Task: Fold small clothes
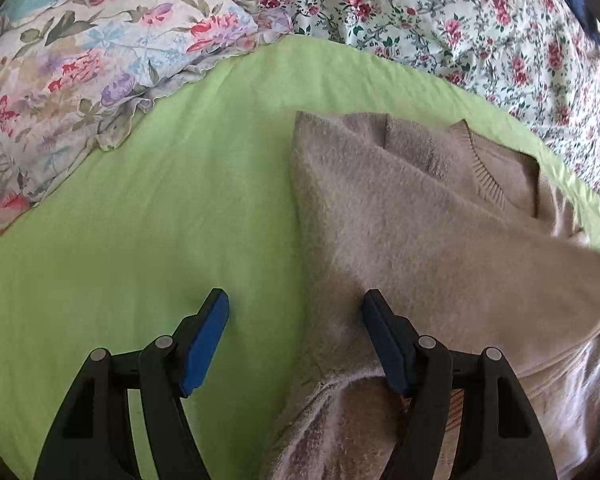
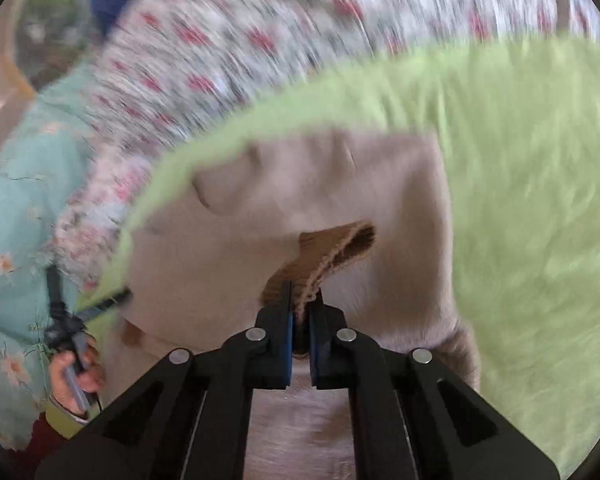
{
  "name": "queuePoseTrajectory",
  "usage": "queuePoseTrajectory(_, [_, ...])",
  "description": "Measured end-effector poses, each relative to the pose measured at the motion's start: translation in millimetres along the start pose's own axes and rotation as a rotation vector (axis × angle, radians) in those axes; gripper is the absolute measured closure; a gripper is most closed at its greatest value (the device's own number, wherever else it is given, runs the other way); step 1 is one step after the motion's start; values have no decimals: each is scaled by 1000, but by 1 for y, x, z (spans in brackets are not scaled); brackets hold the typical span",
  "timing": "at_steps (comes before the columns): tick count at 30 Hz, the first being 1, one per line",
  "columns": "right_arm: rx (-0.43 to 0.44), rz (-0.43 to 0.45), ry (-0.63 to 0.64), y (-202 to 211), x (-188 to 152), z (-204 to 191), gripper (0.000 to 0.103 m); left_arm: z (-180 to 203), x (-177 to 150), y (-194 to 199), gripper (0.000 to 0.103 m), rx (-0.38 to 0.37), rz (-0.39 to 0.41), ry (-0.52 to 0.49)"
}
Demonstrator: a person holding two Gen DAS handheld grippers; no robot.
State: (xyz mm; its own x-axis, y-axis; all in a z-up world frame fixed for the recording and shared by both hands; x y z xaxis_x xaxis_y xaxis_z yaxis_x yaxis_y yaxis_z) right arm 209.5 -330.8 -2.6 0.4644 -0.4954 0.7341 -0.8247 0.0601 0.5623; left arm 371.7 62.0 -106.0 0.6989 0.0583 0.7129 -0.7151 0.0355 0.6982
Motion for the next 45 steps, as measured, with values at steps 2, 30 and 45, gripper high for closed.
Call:
queuePoseTrajectory(2, [-80,-38,49,-7,-7,11,96,2,-3,-3,32,4,-7,-5])
queuePoseTrajectory(30, [-119,-36,-46,71,-69,23,52,-9,-88,119,30,-144,-14,-56])
queuePoseTrajectory(45, [96,-111,-77,204,-191,28,43,0,-259,231,23,-449,-117,95])
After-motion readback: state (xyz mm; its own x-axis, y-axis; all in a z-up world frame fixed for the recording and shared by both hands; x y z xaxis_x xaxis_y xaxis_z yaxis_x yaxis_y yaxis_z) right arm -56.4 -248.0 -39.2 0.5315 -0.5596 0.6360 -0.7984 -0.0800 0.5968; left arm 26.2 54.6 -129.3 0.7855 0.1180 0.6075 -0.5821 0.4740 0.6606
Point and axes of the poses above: each gripper's, at about its wrist camera, not at the fingertips, and y roughly against the way its jaws point, z to its right, x to its top, the point moved 9 cm from there along -y, roughly the way its jaws point, and after that the axes turned 11 degrees about z, right-handed, at the moved point
